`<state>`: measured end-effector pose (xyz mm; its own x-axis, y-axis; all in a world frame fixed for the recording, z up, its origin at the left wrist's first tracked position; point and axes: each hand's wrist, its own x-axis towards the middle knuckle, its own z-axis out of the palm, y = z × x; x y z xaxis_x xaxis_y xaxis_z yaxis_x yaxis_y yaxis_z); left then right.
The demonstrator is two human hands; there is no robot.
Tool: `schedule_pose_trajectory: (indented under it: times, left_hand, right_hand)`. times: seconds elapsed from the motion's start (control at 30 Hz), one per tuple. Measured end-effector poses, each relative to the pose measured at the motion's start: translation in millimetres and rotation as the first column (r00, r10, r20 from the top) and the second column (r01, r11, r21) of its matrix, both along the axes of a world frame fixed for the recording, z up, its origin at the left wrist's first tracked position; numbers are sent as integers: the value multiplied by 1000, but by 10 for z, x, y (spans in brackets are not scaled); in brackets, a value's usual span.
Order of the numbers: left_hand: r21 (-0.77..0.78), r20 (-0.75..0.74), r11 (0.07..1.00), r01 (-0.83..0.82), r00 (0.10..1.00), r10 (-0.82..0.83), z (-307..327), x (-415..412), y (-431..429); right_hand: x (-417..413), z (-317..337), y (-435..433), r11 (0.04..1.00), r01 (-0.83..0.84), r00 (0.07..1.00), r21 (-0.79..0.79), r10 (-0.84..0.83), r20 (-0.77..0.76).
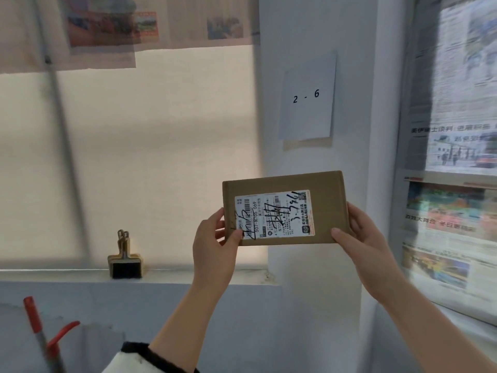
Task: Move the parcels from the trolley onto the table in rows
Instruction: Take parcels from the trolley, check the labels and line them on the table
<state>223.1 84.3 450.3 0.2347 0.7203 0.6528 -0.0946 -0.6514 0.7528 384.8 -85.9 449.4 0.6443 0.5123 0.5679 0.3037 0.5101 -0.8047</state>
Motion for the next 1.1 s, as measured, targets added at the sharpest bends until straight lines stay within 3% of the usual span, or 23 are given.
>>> schedule_pose_trajectory:
  times: [0.17, 0.33, 0.43, 0.6, 0.73, 0.83, 0.93, 1.0, 1.1]
  left_hand:
    - [53, 20, 998, -16, 1000, 15, 82, 8, -45]
    - [298, 22, 954, -24, 1000, 18, 358, 2, -284]
    - [507, -21, 856, -98, 992, 126, 508, 54, -520]
    - [762, 12, 615, -203, 954, 301, 517, 224, -895]
    - [826, -13, 525, -207, 923, 385, 394, 293, -1028]
    - [807, -27, 558, -193, 932, 361, 335, 280, -974]
    - [720, -25, 664, -200, 949, 313, 314, 241, -775]
    - [573, -49, 794, -204, 958, 281, 297, 204, -586]
    - [269, -44, 951, -155, 984, 172, 238, 142, -275]
  right_hand:
    - [62, -21, -2, 999, -36, 998, 16, 37, -60]
    - [212, -81, 66, 983, -144, 919, 110, 174, -354]
    - [268, -200, 175, 960, -207, 799, 190, 278, -533]
    - [238, -429, 425, 933, -241, 606, 268, 361, -709]
    - [163, -561, 459, 936, -241, 598, 258, 352, -720]
    - [169, -651, 446, 928, -239, 566, 286, 372, -735]
    - [216, -554, 388, 951, -206, 579, 231, 309, -755]
    - [214, -435, 341, 964, -172, 644, 203, 266, -717]
    - [124, -233, 251, 989, -90, 839, 119, 140, -527]
